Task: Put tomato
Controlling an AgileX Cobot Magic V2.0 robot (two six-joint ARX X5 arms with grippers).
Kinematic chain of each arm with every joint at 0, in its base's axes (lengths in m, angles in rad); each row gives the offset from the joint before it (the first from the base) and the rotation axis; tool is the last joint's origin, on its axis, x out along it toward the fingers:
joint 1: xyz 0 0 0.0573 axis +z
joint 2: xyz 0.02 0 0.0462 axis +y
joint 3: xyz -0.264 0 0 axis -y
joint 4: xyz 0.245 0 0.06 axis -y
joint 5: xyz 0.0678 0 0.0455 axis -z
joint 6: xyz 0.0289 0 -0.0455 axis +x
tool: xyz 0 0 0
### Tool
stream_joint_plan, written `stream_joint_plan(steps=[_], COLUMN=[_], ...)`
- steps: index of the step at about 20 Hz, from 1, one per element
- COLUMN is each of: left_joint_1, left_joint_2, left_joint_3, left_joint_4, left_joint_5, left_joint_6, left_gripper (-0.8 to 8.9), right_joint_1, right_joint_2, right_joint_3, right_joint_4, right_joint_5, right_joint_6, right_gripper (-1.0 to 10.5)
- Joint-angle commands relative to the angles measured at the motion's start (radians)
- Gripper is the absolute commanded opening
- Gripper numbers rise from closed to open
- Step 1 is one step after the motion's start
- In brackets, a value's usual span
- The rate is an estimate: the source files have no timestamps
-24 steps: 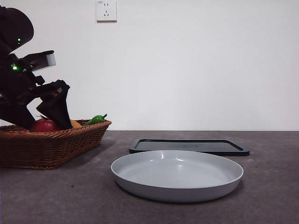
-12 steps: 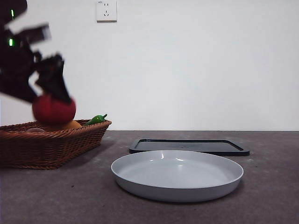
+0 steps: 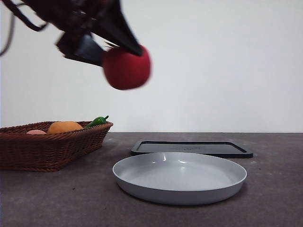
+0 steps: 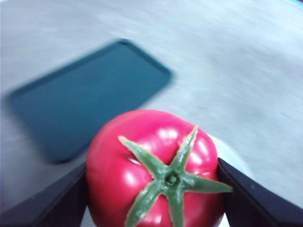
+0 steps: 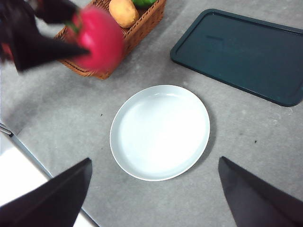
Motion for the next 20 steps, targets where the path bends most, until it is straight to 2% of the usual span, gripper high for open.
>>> stream_joint_plan(steps=[1, 5, 11, 20], left_joint_1=[-0.059, -0.129, -0.156, -0.176], left_joint_2=[0.072, 0.203, 0.364, 0.421], left_joint_3=[0.017, 0.017, 0.017, 0.017], left_joint_4=[0.052, 0.131, 0.200, 0.208], left_joint_5=[-0.002, -0.013, -0.058, -0.058], left_joint_6=[-0.005, -0.004, 0.003, 0.010], left_gripper=[2.99, 2.99, 2.99, 3.15], right_joint_1=[0.004, 0.004, 0.004, 0.004], right_joint_2=[0.004, 0.004, 0.004, 0.004], right_joint_3=[0.020, 0.020, 0.020, 0.020], right_joint_4=[0.004, 0.002, -0.021, -0.027], right_joint_5=[0.000, 0.000, 0.000, 0.001], right_joint_6=[-0.010, -0.007, -0.007, -0.007], right_gripper=[4.2, 4.2, 4.2, 4.2])
